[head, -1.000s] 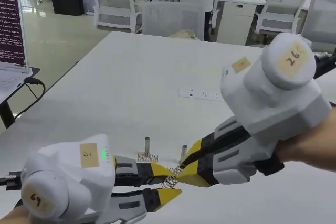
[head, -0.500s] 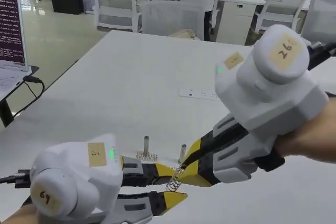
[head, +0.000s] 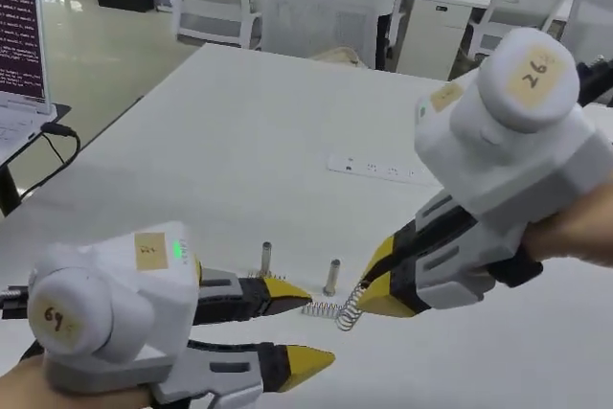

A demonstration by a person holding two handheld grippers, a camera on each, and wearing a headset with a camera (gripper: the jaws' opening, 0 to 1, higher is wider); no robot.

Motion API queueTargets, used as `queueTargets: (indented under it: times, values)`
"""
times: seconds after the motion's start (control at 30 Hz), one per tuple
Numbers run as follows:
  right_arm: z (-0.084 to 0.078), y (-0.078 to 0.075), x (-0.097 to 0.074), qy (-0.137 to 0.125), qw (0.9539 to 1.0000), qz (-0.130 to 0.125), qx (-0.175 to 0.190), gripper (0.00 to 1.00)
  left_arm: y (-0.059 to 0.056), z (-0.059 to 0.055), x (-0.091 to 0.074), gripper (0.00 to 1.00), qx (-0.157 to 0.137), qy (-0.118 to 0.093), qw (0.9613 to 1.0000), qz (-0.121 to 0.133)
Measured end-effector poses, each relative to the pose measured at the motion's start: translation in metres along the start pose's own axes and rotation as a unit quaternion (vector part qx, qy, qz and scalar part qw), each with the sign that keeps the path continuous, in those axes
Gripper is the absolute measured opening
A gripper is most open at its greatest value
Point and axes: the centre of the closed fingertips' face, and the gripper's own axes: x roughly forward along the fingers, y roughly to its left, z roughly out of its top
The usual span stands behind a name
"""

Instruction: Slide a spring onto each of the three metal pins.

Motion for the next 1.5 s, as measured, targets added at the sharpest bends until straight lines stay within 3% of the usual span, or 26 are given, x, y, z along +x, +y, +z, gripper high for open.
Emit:
queueTargets:
  times: [0.3,0.63,1.23,1.5]
  values:
    - [-0.014,-0.026,-0.009,0.004,0.9993,-0.030,0.022,0.08,0.024,-0.021,-0.016,0.36,-0.030,0.006,0.9988,0.037]
    - [-0.025,-0.044,-0.014,0.007,0.9981,-0.048,0.038,0.08,0.038,-0.036,-0.029,0.51,-0.043,0.011,0.9968,0.066]
    - [-0.048,-0.084,-0.025,0.019,0.9937,-0.085,0.071,0.08,0.038,-0.062,-0.050,0.64,-0.067,0.036,0.9916,0.104]
    - [-0.065,-0.103,-0.023,0.038,0.9906,-0.098,0.088,0.08,0.039,-0.063,-0.056,0.68,-0.078,0.032,0.9894,0.118]
